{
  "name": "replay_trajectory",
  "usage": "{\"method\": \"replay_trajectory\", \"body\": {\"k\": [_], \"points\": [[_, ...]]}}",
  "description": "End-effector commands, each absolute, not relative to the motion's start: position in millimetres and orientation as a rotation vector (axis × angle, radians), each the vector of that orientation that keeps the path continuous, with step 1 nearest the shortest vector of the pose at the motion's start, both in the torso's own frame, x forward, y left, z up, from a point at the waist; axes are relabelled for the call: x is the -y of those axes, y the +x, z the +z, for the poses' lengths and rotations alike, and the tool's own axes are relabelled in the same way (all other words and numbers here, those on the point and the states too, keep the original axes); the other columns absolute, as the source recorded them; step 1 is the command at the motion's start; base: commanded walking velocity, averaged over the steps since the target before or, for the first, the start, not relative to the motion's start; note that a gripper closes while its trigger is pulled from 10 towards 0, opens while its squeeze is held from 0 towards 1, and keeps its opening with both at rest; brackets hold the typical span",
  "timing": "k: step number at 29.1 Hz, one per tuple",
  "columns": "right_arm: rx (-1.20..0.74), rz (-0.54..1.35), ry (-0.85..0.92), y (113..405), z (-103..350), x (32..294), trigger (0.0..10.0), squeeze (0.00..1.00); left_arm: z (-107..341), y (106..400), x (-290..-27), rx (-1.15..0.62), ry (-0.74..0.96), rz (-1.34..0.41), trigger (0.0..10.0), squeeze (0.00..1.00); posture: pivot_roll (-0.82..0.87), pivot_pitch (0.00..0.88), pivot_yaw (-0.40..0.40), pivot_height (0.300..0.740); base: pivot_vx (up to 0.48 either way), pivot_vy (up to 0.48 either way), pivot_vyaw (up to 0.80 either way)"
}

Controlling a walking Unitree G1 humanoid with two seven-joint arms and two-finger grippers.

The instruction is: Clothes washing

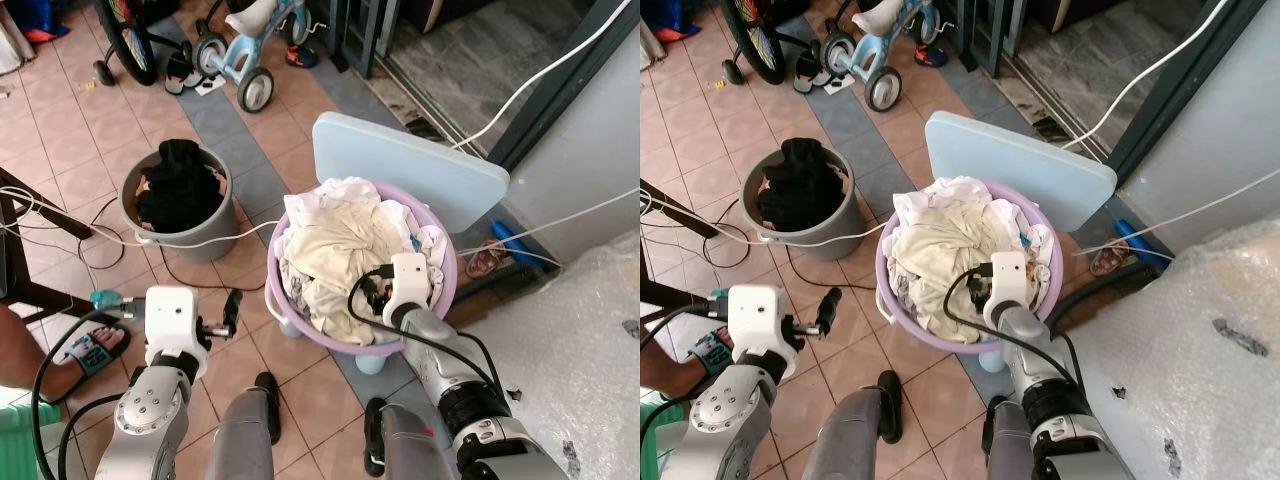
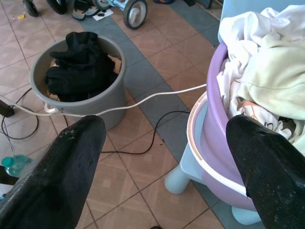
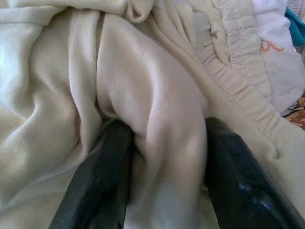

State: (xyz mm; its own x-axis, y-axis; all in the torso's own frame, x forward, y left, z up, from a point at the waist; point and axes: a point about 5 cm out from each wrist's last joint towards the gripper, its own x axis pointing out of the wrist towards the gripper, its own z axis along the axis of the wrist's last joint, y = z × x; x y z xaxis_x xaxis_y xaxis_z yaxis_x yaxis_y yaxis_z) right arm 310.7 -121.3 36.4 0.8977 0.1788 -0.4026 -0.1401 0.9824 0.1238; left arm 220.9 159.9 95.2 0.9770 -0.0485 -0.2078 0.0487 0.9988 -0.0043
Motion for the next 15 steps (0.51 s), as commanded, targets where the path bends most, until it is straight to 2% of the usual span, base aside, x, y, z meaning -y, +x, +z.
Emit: {"method": "replay_trajectory", "body": {"k": [1,8,15], "points": [[-0.385,0.112,0.121,311,41,137,0.0,0.0,87,219,-160,-0.236,-0.003,-0.04,10.0,0.0,0.04,0.249,0.01,0.74,0.0,0.0,0.0],[-0.269,0.161,0.192,313,59,138,0.0,0.0,84,232,-154,-0.213,-0.017,-0.05,10.0,0.0,0.01,0.208,0.008,0.74,0.0,0.0,0.0],[-0.201,0.168,0.177,313,70,139,0.0,0.0,84,242,-150,-0.19,-0.024,-0.061,10.0,0.0,-0.01,0.188,0.01,0.74,0.0,0.0,0.0]]}}
